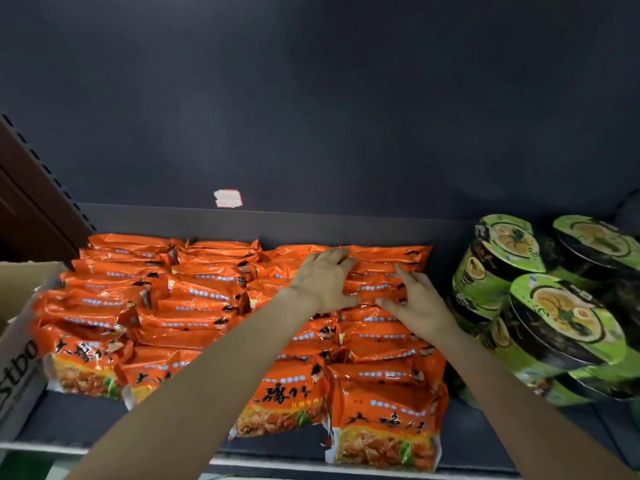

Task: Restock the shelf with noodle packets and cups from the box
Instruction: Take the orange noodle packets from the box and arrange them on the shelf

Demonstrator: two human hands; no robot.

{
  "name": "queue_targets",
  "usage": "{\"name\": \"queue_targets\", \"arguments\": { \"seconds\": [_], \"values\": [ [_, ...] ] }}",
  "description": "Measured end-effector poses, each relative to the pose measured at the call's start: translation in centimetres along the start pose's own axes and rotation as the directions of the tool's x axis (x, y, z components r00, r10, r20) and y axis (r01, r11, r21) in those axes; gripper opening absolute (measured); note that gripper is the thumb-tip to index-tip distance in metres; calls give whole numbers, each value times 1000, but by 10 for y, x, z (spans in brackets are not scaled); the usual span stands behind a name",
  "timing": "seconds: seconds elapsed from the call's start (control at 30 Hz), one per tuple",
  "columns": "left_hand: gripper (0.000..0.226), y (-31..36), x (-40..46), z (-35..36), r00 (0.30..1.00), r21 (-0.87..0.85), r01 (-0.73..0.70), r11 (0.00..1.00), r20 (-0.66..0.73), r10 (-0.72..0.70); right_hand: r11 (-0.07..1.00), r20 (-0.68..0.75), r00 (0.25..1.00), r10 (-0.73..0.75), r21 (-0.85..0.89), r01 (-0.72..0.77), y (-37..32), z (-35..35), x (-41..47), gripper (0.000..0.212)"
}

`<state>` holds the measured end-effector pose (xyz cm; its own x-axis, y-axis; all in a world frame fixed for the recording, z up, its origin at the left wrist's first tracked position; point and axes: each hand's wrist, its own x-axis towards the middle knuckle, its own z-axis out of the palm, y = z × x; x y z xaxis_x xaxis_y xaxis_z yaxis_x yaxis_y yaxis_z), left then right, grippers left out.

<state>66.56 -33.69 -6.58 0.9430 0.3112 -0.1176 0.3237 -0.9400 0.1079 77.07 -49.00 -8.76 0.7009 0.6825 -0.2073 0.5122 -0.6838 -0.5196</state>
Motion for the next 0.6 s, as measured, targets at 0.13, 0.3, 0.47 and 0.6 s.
{"name": "queue_targets", "arguments": {
  "seconds": [0.13,0.3,0.47,0.6],
  "values": [
    [76,4,-5,-2,1000,-31,14,999,-2,-14,1000,30,999,-12,-28,13,-2,-3,1,85],
    [49,22,-24,-13,992,-197,-64,978,-115,41,998,-25,998,-52,22,53,4,-3,-19,73],
    [37,47,-64,-2,991,-199,-120,973,-75,107,983,-62,981,-184,-31,182,22,-5,-71,58],
    [45,65,-107,15,998,-118,-56,991,-30,52,964,-60,971,-232,-144,222,42,1,-112,50]
  ]
}}
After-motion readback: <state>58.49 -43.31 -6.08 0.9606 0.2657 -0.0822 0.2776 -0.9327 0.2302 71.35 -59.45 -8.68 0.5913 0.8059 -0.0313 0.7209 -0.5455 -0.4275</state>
